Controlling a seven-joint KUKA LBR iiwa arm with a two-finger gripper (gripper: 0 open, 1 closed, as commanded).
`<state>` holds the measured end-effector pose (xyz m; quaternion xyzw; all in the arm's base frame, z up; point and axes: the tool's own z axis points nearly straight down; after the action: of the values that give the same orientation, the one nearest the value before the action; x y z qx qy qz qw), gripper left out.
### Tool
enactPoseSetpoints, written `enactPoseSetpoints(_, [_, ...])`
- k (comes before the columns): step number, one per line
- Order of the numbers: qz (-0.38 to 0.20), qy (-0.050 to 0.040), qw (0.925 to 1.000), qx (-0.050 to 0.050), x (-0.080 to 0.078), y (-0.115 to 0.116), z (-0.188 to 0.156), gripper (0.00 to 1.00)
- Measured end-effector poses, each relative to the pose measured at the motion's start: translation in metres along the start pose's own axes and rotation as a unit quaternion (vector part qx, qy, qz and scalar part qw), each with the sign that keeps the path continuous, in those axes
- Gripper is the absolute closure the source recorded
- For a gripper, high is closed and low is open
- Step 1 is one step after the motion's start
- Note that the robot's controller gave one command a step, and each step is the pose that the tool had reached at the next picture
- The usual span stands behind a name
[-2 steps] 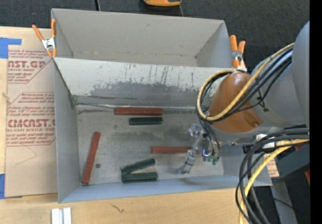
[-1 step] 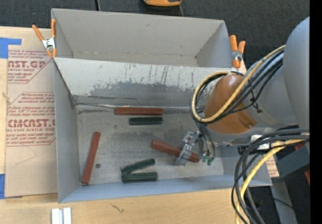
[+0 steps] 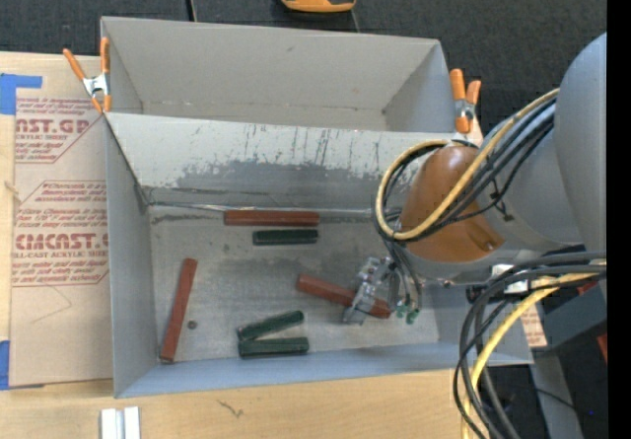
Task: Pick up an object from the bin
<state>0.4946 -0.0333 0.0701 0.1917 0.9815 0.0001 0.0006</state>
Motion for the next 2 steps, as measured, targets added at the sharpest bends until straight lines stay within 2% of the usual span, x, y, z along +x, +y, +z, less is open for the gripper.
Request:
enactPoseSetpoints(1, [0.0,0.0038,1.0,0.001,0.002,-0.001,-0.006,1.0])
enactPoseSetpoints(2, [0.0,0.005,1.0,0.001,0.003,-0.001,-0.028,1.0])
